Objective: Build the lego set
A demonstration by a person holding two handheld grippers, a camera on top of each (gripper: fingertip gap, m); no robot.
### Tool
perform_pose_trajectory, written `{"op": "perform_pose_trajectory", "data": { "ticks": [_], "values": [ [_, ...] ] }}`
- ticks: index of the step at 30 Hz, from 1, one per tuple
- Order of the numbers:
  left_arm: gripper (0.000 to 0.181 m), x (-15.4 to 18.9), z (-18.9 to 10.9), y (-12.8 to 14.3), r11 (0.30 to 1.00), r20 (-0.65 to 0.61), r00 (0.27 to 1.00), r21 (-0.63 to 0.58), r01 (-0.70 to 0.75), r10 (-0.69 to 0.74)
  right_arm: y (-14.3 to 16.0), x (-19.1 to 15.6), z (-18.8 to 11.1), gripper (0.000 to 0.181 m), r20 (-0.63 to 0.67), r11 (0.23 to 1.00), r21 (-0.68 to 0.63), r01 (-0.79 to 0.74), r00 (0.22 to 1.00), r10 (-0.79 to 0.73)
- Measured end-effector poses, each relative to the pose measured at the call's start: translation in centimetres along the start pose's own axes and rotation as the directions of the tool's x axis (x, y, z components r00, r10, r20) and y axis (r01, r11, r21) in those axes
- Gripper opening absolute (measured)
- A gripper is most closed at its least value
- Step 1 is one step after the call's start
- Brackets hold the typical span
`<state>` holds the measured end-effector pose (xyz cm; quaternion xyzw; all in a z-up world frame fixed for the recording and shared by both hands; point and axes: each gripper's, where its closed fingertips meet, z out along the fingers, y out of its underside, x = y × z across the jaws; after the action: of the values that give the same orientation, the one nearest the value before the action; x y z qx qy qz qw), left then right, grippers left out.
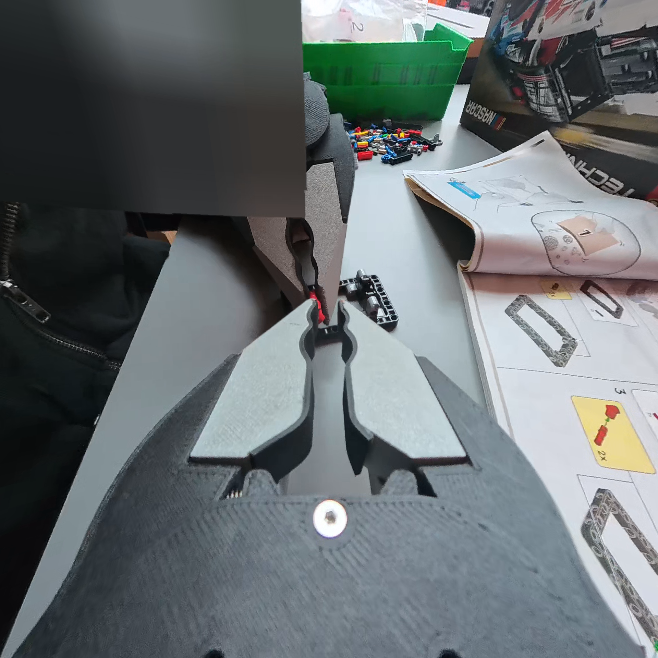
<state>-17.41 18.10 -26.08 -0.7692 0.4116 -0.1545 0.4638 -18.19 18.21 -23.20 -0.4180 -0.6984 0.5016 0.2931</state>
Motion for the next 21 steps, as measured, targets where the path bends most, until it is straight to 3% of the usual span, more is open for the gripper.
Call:
{"op": "perform_pose_trajectory", "data": {
  "ticks": [11, 18, 21],
  "values": [
    [0.001, -0.21, -0.19, -0.44, 0.999, 0.001, 1.000, 0.031, 0.024, -0.024, 0.28, -0.72, 0.49, 0.015, 0.016, 0.999, -0.023, 0.047, 0.999, -0.046],
    [0.001, -0.08, -0.14, -0.56, 0.997, -0.028, 0.998, 0.045, 0.063, -0.061, 0.01, -0.64, 0.42, 0.014, 0.014, 0.999, -0.009, 0.041, 0.999, -0.041],
    [0.001, 0.08, -0.09, -0.53, 0.996, -0.041, 0.997, 0.041, 0.074, -0.072, -0.25, -0.62, 0.23, 0.006, 0.014, 0.999, 0.008, 0.042, 0.999, -0.043]
  ]
}}
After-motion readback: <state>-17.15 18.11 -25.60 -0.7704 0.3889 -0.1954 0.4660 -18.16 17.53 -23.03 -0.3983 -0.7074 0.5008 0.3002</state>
